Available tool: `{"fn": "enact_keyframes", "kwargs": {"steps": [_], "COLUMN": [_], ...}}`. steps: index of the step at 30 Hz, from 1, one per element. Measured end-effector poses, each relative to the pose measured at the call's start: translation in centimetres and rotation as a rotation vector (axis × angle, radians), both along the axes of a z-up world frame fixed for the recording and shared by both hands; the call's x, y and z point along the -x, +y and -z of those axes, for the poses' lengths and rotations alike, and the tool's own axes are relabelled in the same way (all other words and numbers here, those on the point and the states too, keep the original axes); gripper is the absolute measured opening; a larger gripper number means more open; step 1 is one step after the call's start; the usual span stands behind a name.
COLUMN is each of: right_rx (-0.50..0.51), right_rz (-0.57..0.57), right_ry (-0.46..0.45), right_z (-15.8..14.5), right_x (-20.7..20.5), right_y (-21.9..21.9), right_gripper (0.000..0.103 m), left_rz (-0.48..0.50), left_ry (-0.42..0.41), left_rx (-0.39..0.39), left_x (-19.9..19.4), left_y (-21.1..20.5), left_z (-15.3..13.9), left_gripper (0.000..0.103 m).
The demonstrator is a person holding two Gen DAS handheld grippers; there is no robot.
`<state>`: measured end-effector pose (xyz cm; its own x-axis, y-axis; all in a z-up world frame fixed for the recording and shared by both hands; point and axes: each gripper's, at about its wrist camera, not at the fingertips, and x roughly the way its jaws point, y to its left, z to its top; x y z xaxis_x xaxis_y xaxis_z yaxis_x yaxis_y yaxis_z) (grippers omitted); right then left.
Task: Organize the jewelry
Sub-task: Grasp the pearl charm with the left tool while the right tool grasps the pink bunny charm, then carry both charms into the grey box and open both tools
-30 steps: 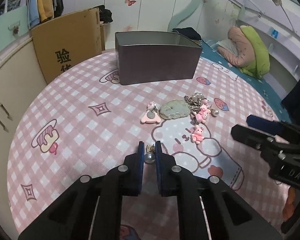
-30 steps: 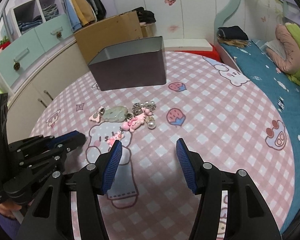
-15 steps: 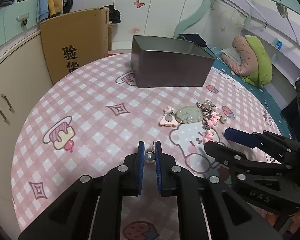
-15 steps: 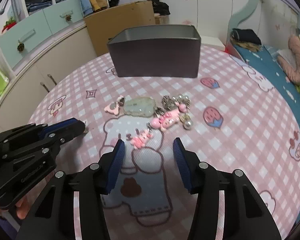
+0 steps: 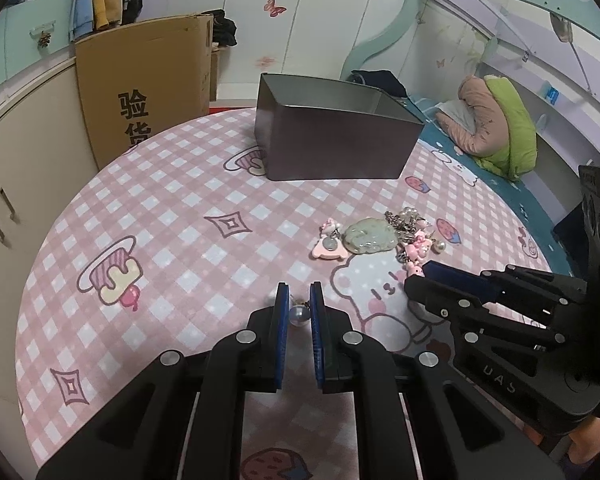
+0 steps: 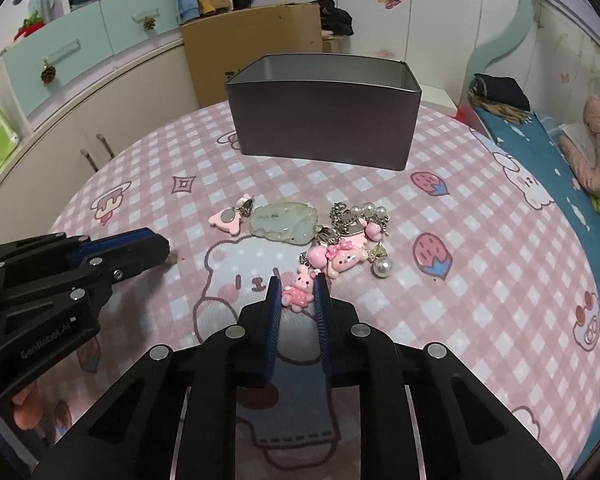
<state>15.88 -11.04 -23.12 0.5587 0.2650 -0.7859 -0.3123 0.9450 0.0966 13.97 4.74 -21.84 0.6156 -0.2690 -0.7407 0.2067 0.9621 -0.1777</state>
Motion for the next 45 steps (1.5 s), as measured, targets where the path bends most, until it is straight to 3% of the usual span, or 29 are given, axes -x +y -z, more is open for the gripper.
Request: {"fn": "enact_keyframes", "kwargs": {"steps": [8,19,30,37,45], "right_rx": [-0.071,-0.198,-0.234,-0.247,-0.220], "right_rz": [0.002,0.019,0.024,0.015,0.001], "right_ry": [-0.005,-0.043,-0.108,-0.104,-0.044], "right_z": [-1.5,-5.4,-9.5,-10.4,-8.3], "right_x": [0.8,0.7,-4.1,-9.3,-13.6], "right_y": [-1.6,-5.1,-6.4,-5.2,-3.1], "right_gripper": [0.017,0.017,0.017,0.017,0.017], "left_rz": [0.020,0.084,0.185,0.169,0.115], "left_ry": [-0.017,-0.080,-0.132,-0.049,0.087], "left_rx": [0.022,0.078,0.153,0.171,0.154], "left_x": [-0.4,-1.2,-5.9,-12.2,-16.4], "left_y": [-0.5,-1.9,-3.2,-2.8,-2.6], "left_z": [-1.2,-5.2,-10.6,-11.6,-7.9], "left_gripper": [0.009,0.009,0.009,0.009,0.009]}}
